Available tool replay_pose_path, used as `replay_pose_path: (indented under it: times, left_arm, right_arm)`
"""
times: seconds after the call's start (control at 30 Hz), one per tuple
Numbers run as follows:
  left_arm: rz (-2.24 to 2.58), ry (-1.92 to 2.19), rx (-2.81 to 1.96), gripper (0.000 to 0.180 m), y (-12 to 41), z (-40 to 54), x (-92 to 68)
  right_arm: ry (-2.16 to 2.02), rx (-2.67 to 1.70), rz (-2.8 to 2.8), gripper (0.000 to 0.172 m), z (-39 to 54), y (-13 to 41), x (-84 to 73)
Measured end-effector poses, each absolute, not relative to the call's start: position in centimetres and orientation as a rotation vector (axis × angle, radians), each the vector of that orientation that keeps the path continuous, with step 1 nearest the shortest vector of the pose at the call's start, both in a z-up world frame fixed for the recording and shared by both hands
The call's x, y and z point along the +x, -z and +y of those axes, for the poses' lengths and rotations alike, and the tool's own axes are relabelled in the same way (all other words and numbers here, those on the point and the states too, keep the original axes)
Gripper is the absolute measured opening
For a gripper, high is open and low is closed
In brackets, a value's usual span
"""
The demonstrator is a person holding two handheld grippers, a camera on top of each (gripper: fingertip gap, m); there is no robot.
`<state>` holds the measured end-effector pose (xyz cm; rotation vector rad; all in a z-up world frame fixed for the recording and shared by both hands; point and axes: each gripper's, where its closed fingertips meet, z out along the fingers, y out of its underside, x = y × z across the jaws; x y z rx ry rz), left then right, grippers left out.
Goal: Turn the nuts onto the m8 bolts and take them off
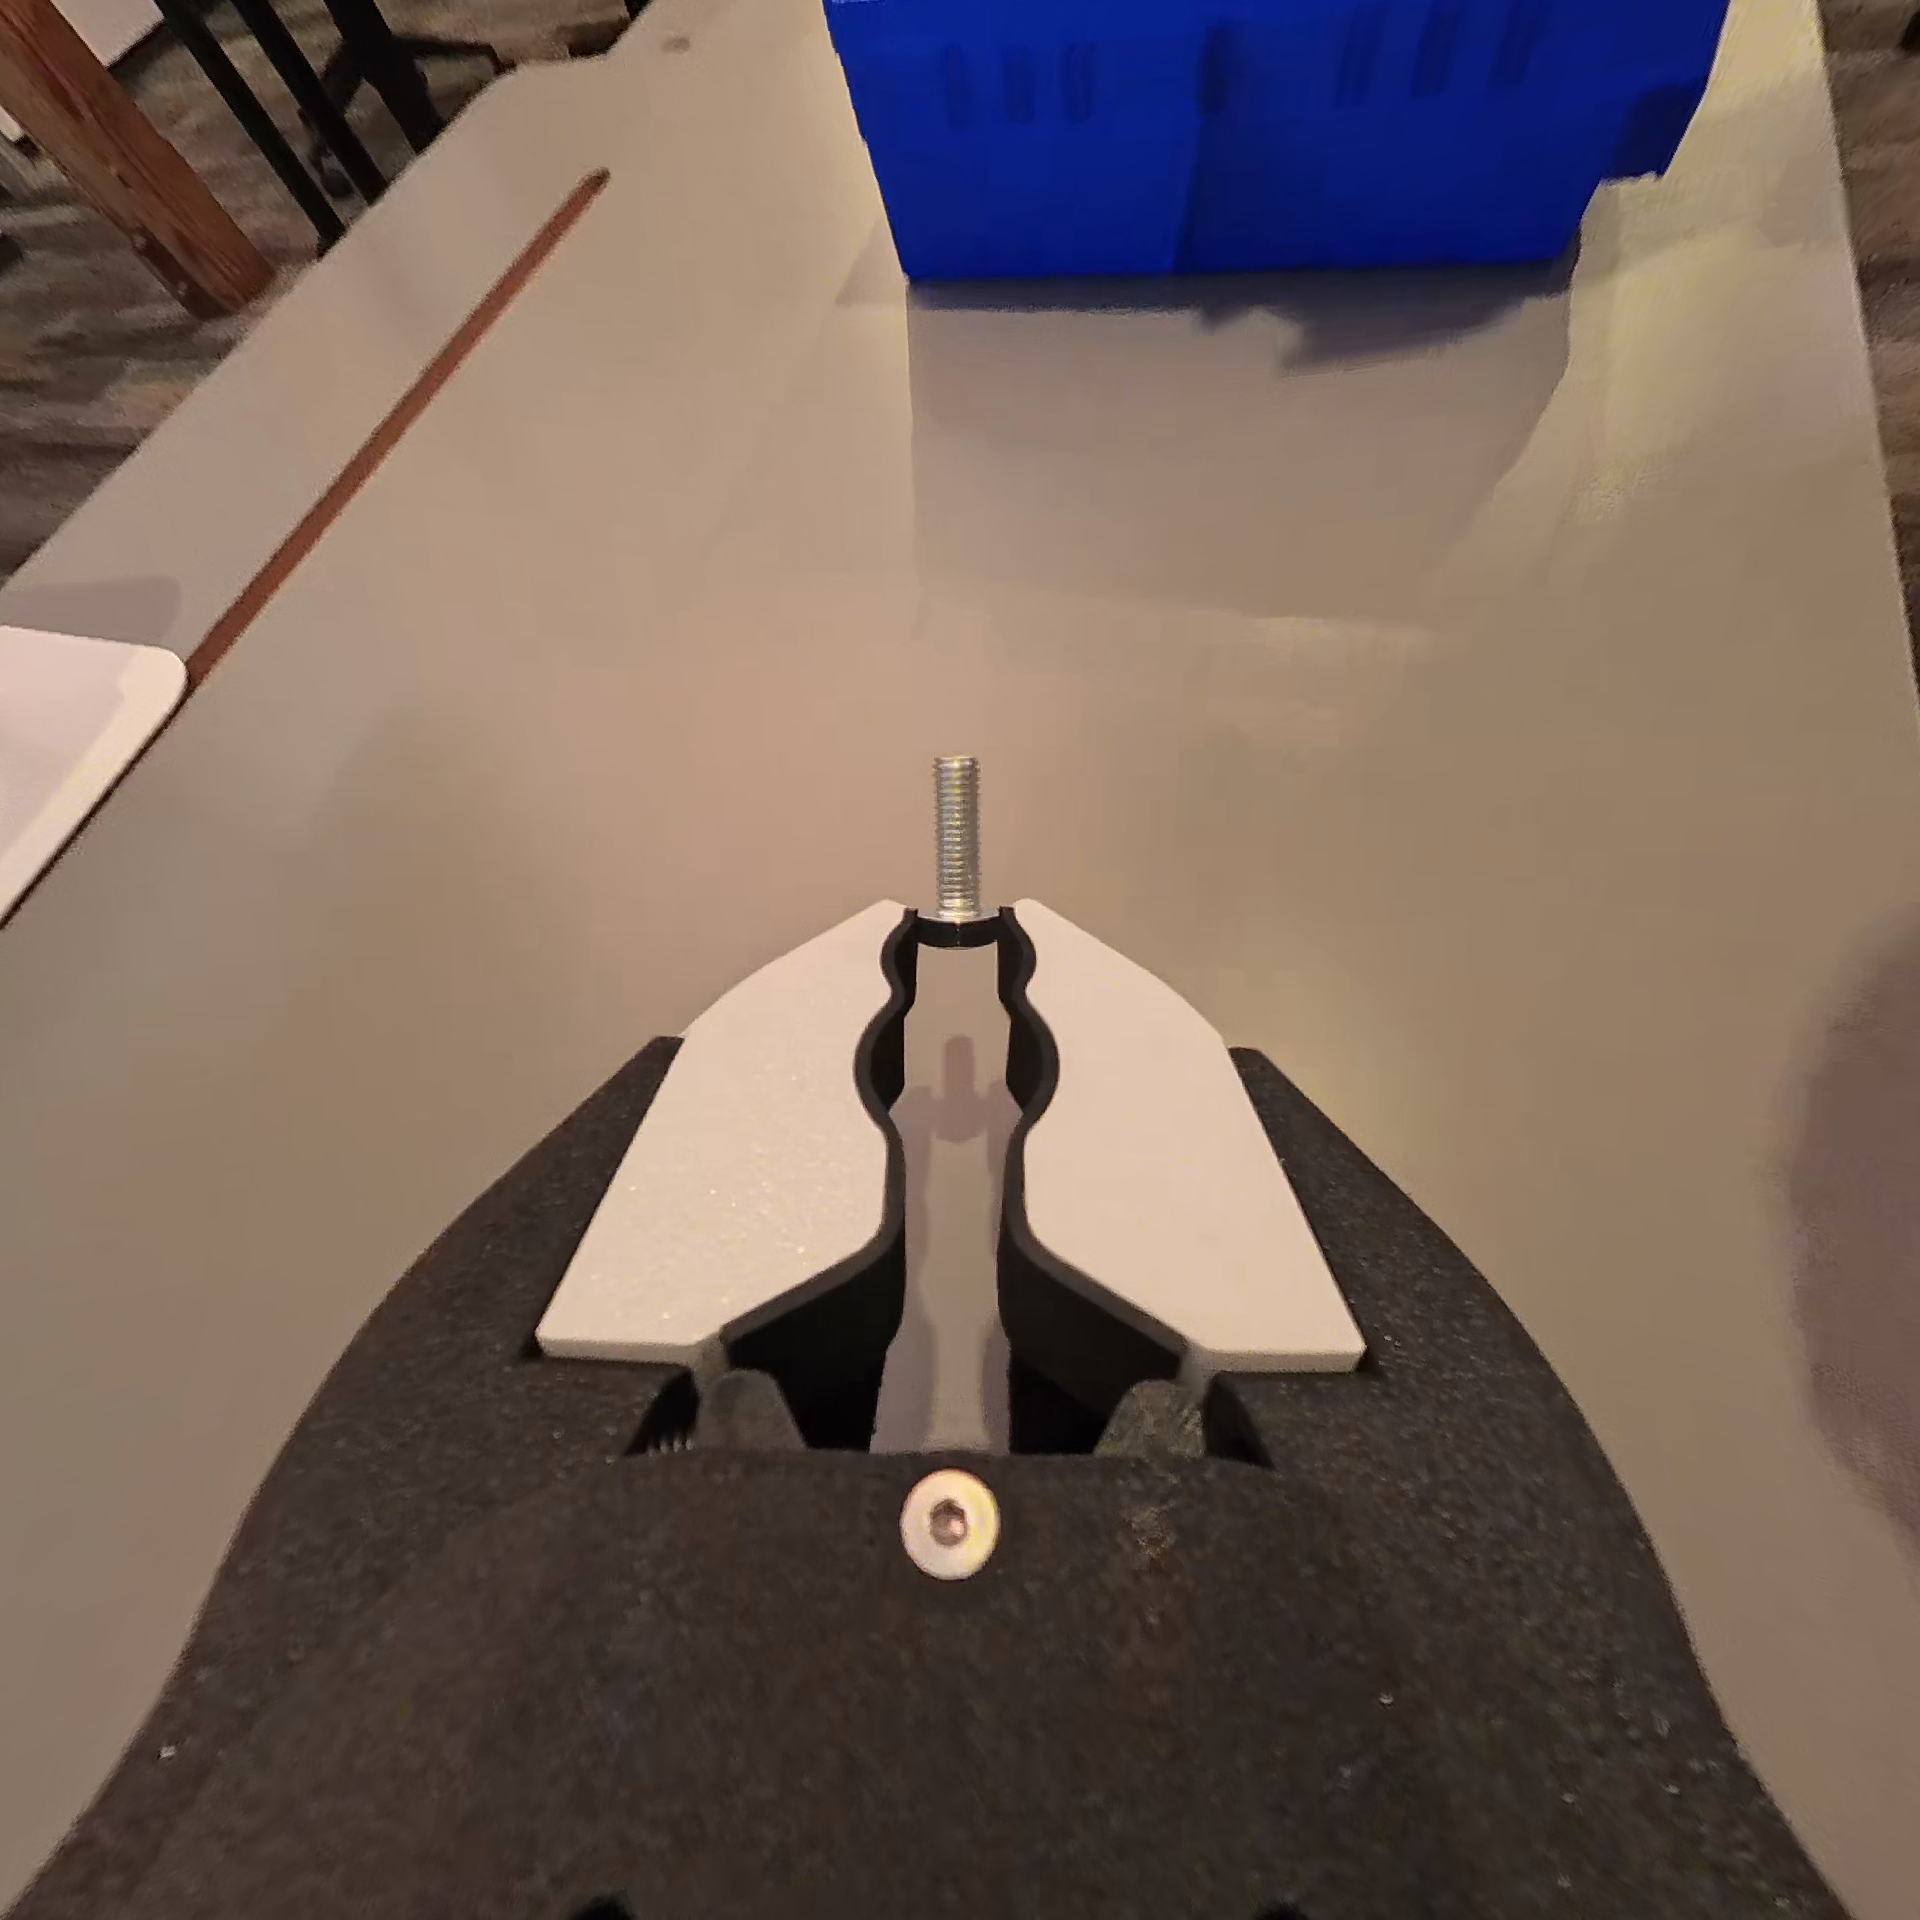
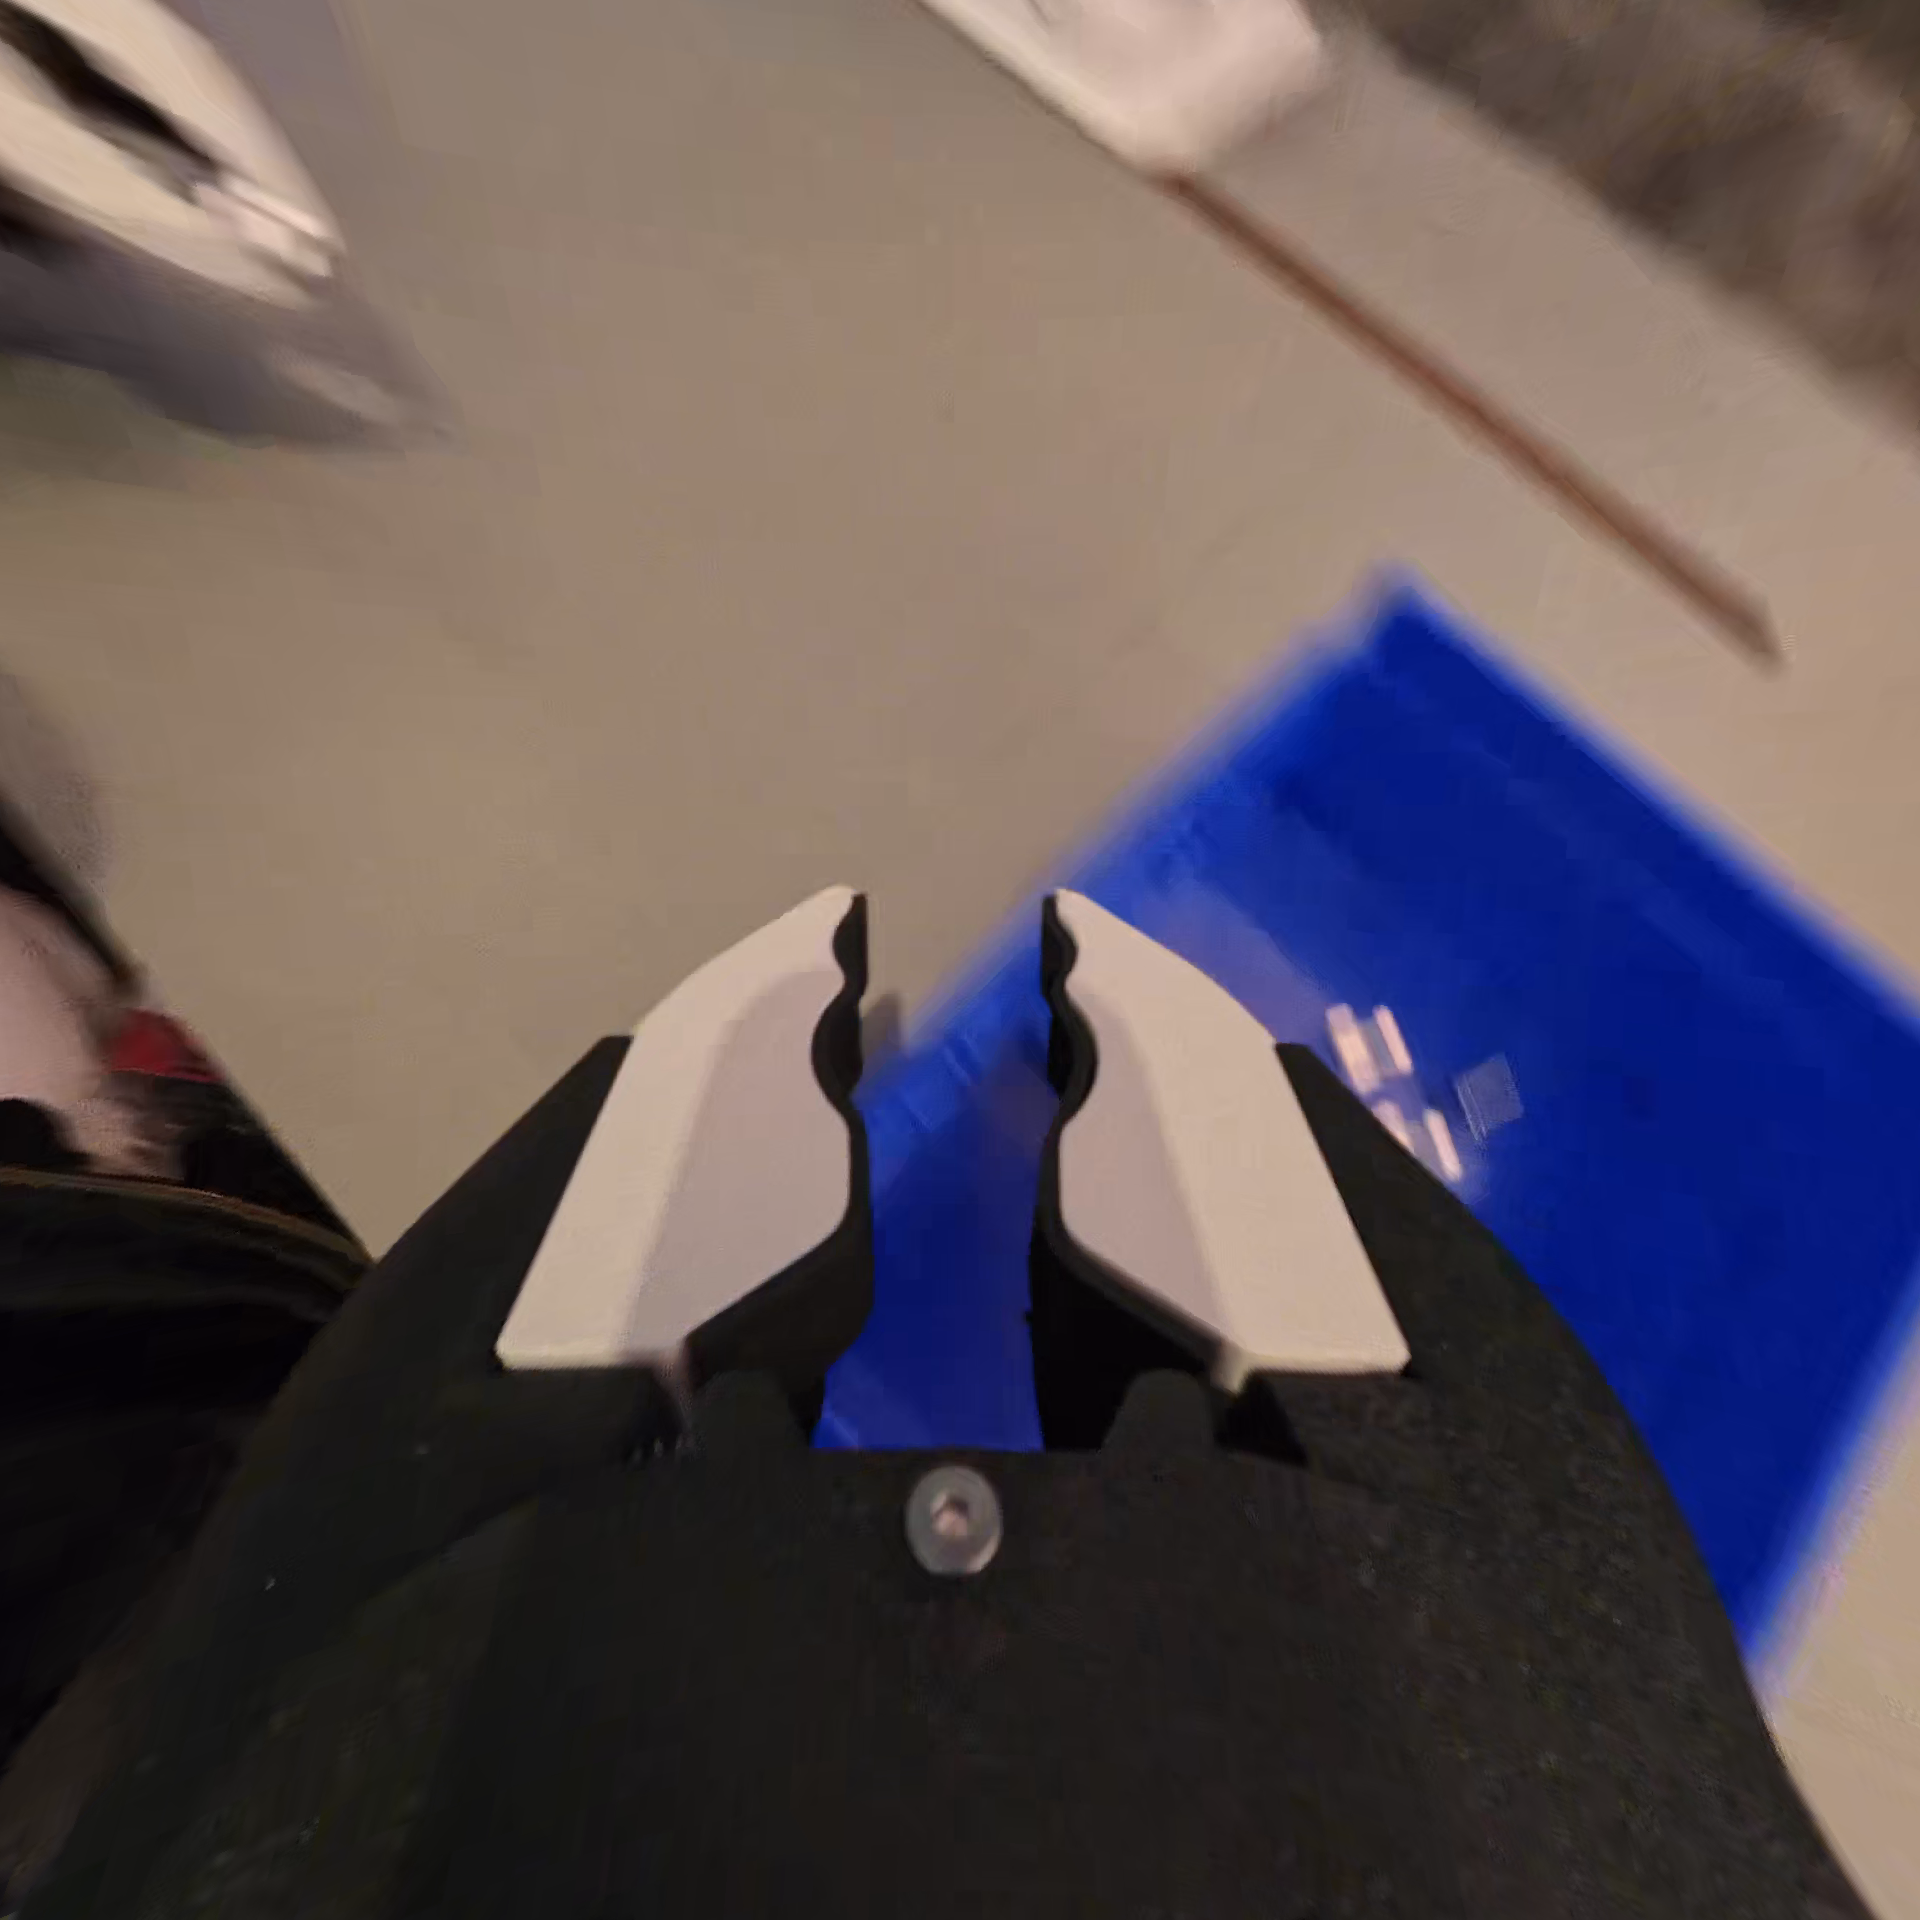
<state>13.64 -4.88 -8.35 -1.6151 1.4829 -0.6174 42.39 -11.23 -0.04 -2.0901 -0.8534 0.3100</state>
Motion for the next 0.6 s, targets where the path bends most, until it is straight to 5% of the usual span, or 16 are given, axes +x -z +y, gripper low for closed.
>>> replay_pose_path:
  times: [0.23,0.6]
  left_arm:
    - [1.470,0.676,-1.568,0.014,7.6,-5.6,13.6]
    - [1.491,0.720,-1.533,0.015,6.9,-6.7,13.8]
  right_arm:
    - [-0.600,-1.570,-1.487,0.028,-10.4,-0.4,20.9]
    - [-0.610,-1.519,-1.674,0.020,-6.8,5.1,13.2]
